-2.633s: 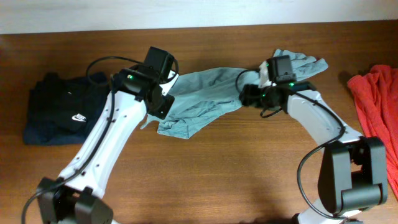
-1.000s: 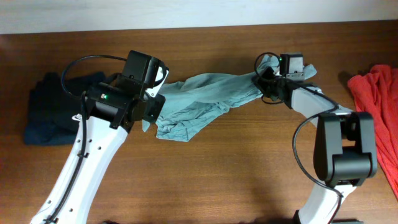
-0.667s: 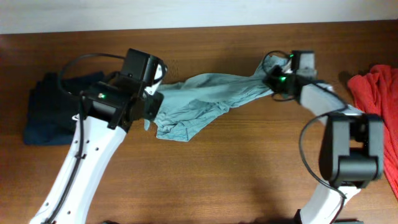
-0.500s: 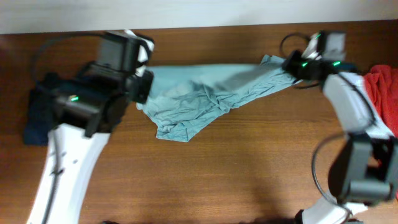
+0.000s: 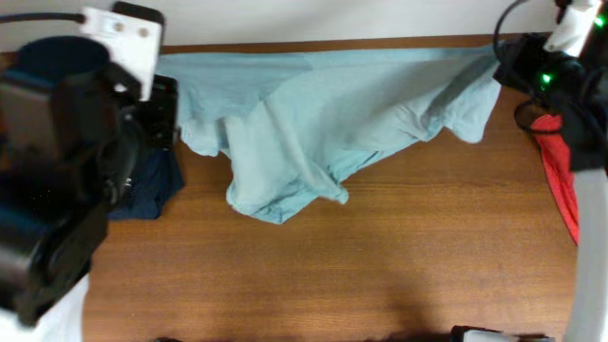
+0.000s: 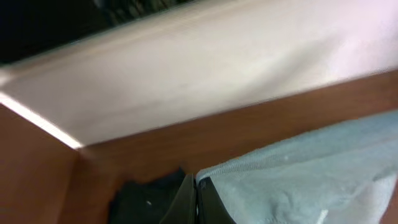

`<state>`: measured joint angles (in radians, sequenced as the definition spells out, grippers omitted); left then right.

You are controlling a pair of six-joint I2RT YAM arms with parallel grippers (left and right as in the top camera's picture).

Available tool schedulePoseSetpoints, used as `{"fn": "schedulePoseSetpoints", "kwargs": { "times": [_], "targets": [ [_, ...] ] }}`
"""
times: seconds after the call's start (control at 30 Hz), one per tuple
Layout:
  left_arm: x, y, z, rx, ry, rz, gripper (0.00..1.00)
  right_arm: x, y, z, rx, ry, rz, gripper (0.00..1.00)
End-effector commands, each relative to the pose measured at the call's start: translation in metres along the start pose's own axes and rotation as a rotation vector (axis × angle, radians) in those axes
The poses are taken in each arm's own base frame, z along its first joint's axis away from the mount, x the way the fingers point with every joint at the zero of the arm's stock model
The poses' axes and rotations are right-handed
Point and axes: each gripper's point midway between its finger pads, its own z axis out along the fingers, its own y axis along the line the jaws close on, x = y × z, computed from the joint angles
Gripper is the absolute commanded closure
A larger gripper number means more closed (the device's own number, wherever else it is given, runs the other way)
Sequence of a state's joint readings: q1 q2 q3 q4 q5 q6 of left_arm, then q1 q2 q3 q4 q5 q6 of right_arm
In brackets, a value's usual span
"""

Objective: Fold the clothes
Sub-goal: 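Lift the shirt with both grippers and stretch it apart, then lower the shirt onto the table and release both grippers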

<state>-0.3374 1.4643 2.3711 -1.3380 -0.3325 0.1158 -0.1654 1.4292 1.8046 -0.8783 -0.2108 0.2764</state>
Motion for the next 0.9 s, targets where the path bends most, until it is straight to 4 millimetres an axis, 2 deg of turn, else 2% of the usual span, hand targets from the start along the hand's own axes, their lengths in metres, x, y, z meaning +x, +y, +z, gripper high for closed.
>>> {"fn": "schedulePoseSetpoints", "kwargs": {
  "times": [0.0,0.13,0.23,0.37,0.43,0.57,0.63,0.7,0.77,0.87],
  "targets": [
    [-0.026,0.054,-0.060,-0.186,-0.154,-0.069,0.99,-0.027,-0.015,-0.048,0.126,-0.145,-0.044,0.96],
    [-0.035,0.068,-0.099,-0.201,-0.249,-0.110,1.00,-0.034,-0.005,-0.085,0.111,-0.216,-0.061,0.96],
    [-0.034,0.076,-0.122,-0.207,-0.290,-0.128,0.99,-0.038,0.003,-0.112,0.097,-0.272,-0.070,0.96],
    [-0.027,0.092,-0.144,-0.271,-0.312,-0.153,1.00,-0.037,0.008,-0.134,0.087,-0.309,-0.075,0.96],
    [-0.020,0.108,-0.168,-0.333,-0.338,-0.182,1.00,-0.035,0.011,-0.150,0.082,-0.328,-0.079,0.96],
    [-0.013,0.119,-0.196,-0.350,-0.388,-0.208,1.00,-0.027,0.013,-0.168,0.079,-0.335,-0.079,0.96],
    [-0.010,0.119,-0.202,-0.342,-0.390,-0.207,1.00,-0.020,0.014,-0.172,0.077,-0.318,-0.078,0.96],
    [-0.007,0.114,-0.197,-0.319,-0.371,-0.193,0.99,-0.013,0.012,-0.174,0.082,-0.296,-0.075,0.96],
    [-0.004,0.109,-0.184,-0.312,-0.326,-0.175,0.99,-0.009,0.011,-0.172,0.086,-0.281,-0.072,0.96],
    [-0.003,0.097,-0.149,-0.303,-0.237,-0.135,1.00,-0.005,0.008,-0.162,0.095,-0.244,-0.066,0.96]
  ]
}}
